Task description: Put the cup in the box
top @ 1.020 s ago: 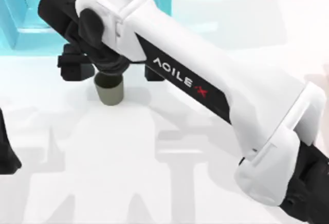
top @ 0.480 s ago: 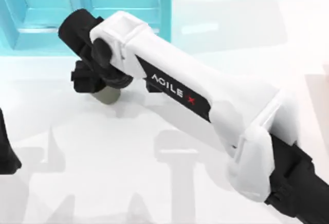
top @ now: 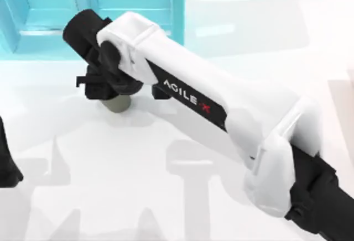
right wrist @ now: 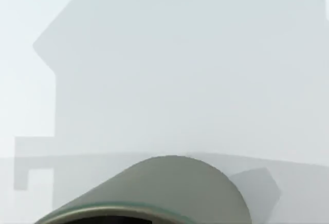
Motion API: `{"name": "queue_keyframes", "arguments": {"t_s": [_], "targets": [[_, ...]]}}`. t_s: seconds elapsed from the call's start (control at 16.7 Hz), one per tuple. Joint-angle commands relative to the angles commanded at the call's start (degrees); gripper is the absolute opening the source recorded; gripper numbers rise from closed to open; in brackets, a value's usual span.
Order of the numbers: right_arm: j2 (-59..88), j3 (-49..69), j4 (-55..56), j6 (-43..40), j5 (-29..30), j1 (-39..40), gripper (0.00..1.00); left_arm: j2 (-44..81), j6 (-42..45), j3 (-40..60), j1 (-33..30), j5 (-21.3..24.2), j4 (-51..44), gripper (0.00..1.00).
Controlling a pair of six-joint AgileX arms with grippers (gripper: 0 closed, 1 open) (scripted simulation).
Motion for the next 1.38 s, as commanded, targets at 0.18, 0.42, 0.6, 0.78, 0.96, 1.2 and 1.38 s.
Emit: {"name": "queue_keyframes", "arguments": {"t_s": [0.18,0.42,0.6,0.78,0.96,1.2,1.38], "targets": [[0.0,0.0,0.0,0.0,0.0,0.0,0.4,0.0,0.0,0.0,0.0,0.0,0.0,1.0],[0.0,0.0,0.0,0.0,0.0,0.0,0.1,0.0,0.0,0.0,0.0,0.0,0.0,1.0],[0.0,0.0,0.0,0.0,0.0,0.0,0.0,0.0,0.0,0.0,0.0,0.0,0.0,1.0],[0.0,0.0,0.0,0.0,0.0,0.0,0.0,0.0,0.0,0.0,0.0,0.0,0.0,1.0],[0.0,0.0,0.0,0.0,0.0,0.0,0.0,0.0,0.0,0.0,0.0,0.0,0.0,1.0],[-1.79,-1.81,-0.46,-0.58,-0.16,-0.37,0.0,0.0,0.0,0.0,0.0,0.0,0.0,1.0],[-8.16,-8.74,-1.46,-3.55,-1.89,-3.84,0.0,0.0,0.0,0.0,0.0,0.0,0.0,1.0]]}}
